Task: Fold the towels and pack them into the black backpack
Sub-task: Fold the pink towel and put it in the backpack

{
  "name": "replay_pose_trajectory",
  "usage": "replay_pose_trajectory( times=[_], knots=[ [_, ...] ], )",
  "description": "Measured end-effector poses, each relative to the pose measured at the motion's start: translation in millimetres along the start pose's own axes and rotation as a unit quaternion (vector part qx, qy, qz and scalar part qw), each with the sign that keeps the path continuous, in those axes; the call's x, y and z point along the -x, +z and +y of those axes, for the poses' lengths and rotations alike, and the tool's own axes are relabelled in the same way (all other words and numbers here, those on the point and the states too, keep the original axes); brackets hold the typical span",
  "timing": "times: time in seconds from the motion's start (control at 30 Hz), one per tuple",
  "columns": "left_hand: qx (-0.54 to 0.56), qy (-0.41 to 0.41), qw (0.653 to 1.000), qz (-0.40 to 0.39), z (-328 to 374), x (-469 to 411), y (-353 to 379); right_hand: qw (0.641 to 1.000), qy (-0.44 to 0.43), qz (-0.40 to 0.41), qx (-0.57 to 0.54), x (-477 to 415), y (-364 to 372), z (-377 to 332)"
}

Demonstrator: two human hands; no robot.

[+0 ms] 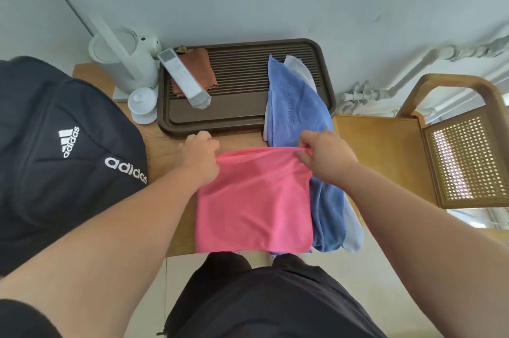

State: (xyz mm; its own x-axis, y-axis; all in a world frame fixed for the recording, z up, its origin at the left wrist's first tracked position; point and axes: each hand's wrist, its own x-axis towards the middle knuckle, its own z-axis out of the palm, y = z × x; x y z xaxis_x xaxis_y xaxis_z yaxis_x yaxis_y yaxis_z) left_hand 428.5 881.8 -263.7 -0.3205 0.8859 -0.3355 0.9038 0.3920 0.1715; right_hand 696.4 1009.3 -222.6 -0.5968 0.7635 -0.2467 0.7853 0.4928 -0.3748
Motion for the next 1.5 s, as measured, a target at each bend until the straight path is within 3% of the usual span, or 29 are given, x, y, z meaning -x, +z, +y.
replay_pose_trajectory(
  times=[0.13, 0.33, 0.5, 0.67, 0.73, 0.8, 0.87, 0.93, 1.1, 1.23, 1.5],
  knots=[
    [0.187, -0.010, 0.982, 0.010, 9.0, 25.0, -23.6, 0.996, 0.009, -0.010, -0.089, 1.2, -21.9, 9.0],
    [0.226, -0.093, 0.970, 0.018, 15.0, 53.2, -62.8, 0.997, -0.013, -0.043, -0.069, 4.3, -50.6, 10.3],
    [0.409, -0.148, 0.899, -0.049, 11.2, 68.7, -74.5, 0.995, -0.030, -0.080, -0.041, -1.9, -57.8, 2.2],
    [0.482, -0.158, 0.858, -0.078, -1.3, 66.1, -87.4, 0.987, -0.023, -0.157, -0.023, -19.4, -66.4, -11.1],
    [0.451, -0.161, 0.871, -0.108, -6.1, 62.6, -92.5, 0.982, -0.012, -0.189, 0.007, -25.7, -71.7, -15.4],
    [0.347, -0.145, 0.921, -0.106, -10.4, 54.3, -93.2, 0.978, -0.002, -0.206, 0.028, -31.4, -74.8, -20.2],
    [0.217, -0.117, 0.967, -0.059, -13.8, 40.8, -91.0, 0.976, -0.002, -0.201, 0.089, -38.9, -71.9, -26.0],
    [0.120, -0.078, 0.990, 0.001, -15.9, 26.3, -86.3, 0.971, -0.003, -0.172, 0.169, -47.2, -65.4, -33.1],
    [0.002, -0.025, 0.998, 0.061, -19.4, -7.2, -65.8, 0.973, 0.071, -0.138, 0.172, -68.2, -44.7, -38.7],
    [0.037, -0.021, 0.992, 0.120, -23.4, -20.4, -54.9, 0.987, 0.080, -0.024, 0.139, -69.2, -29.2, -30.3],
    [0.082, -0.015, 0.992, 0.094, -36.5, 23.2, -8.8, 0.998, 0.025, -0.033, 0.045, -5.2, 16.5, -7.4]
  ],
)
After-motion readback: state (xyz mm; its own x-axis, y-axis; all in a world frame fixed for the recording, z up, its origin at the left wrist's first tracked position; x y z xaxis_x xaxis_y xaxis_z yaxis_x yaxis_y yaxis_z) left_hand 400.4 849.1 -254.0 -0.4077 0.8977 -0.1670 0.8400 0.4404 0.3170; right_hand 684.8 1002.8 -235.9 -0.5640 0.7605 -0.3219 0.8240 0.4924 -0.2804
